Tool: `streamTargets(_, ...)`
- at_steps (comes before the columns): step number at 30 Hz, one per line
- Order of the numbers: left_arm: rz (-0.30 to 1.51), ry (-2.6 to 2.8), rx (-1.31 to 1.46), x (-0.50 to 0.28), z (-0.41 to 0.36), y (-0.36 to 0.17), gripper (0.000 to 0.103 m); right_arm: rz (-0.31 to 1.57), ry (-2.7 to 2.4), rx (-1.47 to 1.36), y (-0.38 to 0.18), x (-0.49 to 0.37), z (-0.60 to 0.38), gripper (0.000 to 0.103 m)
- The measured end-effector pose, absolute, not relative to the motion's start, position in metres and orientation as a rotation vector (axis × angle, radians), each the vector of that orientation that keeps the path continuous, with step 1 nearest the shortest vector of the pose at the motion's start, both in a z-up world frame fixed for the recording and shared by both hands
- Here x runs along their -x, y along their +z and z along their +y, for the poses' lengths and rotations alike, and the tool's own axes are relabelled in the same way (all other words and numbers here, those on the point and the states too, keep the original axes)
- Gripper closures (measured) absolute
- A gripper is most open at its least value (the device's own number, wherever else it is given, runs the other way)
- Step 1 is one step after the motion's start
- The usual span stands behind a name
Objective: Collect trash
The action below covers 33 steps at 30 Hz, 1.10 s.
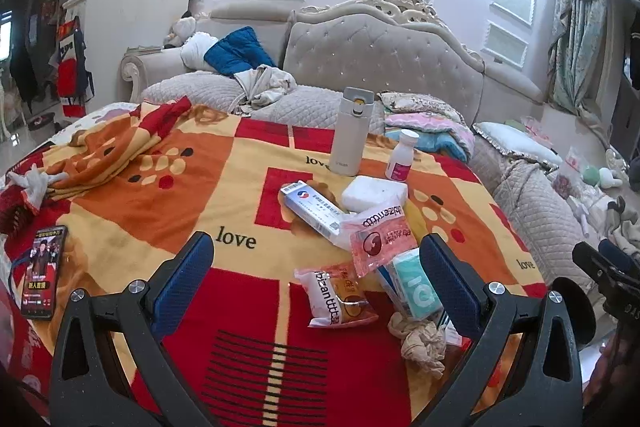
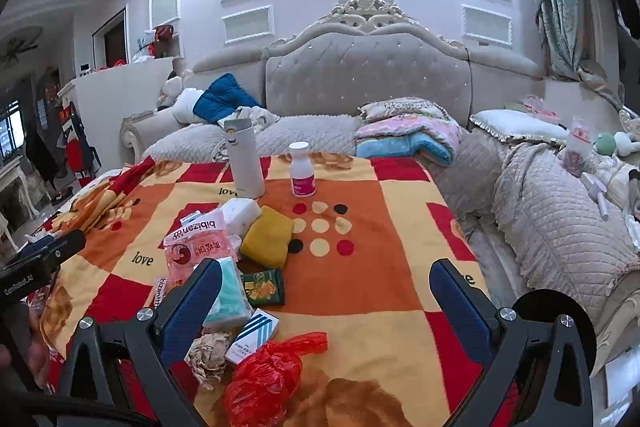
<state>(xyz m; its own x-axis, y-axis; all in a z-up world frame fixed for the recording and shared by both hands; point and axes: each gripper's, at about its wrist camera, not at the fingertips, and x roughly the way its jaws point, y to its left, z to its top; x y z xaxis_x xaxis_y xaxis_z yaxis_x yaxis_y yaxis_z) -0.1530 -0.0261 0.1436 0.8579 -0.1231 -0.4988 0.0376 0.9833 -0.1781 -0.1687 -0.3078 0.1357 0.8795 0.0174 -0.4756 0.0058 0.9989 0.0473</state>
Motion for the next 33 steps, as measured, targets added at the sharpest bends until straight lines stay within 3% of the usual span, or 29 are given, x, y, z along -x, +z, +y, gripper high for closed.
streamTargets(33,0.547,-0.124,0.115,0.155,-0.038,0.135,0.001,0.494,0.027,-0.021,0.148,0.172,-0.296,0.000)
